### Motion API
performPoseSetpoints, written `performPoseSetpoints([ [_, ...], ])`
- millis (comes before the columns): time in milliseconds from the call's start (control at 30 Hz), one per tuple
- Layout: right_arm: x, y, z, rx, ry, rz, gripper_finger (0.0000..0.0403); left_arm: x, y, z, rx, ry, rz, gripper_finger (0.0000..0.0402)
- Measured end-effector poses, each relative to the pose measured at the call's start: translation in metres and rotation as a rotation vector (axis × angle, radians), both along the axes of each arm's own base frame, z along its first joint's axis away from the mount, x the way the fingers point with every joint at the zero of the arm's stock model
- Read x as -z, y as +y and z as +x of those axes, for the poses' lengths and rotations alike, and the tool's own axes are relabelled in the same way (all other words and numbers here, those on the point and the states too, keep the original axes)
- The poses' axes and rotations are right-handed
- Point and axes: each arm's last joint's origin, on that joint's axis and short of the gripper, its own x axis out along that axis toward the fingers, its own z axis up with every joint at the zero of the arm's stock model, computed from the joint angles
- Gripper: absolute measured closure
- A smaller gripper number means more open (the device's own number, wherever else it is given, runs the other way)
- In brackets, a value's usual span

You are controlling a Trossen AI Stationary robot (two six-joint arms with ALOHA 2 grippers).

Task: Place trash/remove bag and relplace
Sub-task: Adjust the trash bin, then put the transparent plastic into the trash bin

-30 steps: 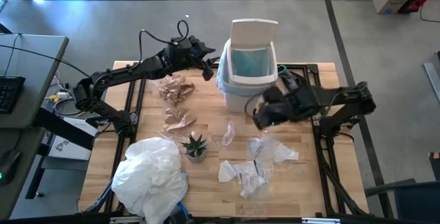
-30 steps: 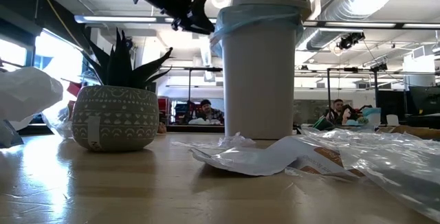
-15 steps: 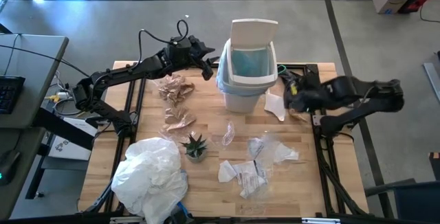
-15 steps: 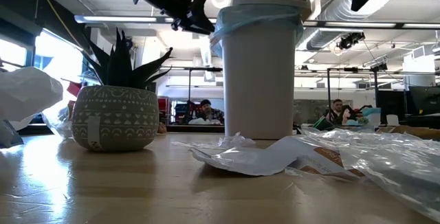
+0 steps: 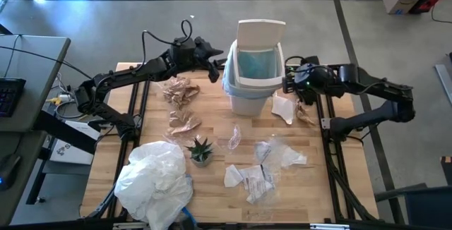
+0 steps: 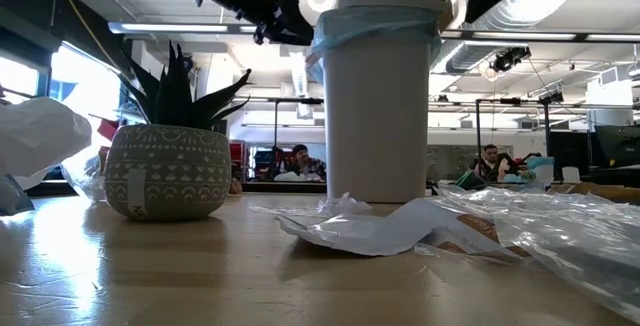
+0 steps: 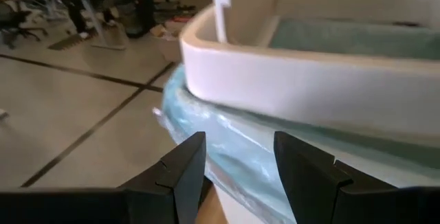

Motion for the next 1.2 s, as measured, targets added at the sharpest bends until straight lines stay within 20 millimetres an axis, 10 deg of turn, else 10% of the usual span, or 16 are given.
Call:
performPoseSetpoints([
  [700, 0.012, 0.001, 0.047, -0.129, -0.042, 0.040, 0.0403, 0.020, 0.000, 0.012, 0.015, 0.072, -0.051, 0.0244],
  [1200, -0.020, 0.013, 0.017, -0.052, 0.040, -0.059, 0.0403, -0.008, -0.003, -0.006, -0.078, 0.056, 0.128, 0.0244],
])
